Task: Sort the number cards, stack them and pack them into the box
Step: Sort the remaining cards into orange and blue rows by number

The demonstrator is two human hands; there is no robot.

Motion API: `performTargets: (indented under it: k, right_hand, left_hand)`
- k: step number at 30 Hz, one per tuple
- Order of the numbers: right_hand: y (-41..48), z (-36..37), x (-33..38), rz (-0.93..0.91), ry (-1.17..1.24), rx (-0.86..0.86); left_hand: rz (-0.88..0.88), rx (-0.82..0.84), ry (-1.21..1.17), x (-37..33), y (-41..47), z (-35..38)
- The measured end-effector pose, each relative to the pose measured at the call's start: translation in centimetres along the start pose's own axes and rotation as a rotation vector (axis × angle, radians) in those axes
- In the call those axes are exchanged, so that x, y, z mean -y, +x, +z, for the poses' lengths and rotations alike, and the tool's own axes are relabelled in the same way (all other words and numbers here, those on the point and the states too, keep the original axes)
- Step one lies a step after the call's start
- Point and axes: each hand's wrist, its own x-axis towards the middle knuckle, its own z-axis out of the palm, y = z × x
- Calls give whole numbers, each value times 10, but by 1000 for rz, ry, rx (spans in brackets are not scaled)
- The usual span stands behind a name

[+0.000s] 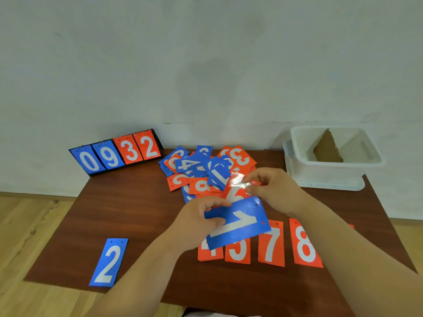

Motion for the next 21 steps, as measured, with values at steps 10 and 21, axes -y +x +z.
performTargets:
  k: [10,21]
  right_hand:
    - [37,43,5,39,-1,-399]
    - [93,169,42,184,-24,-296]
  left_hand:
    - [-228,-531,-232,78,-4,-60]
    - [-336,-499,-319,174,-3,-175]
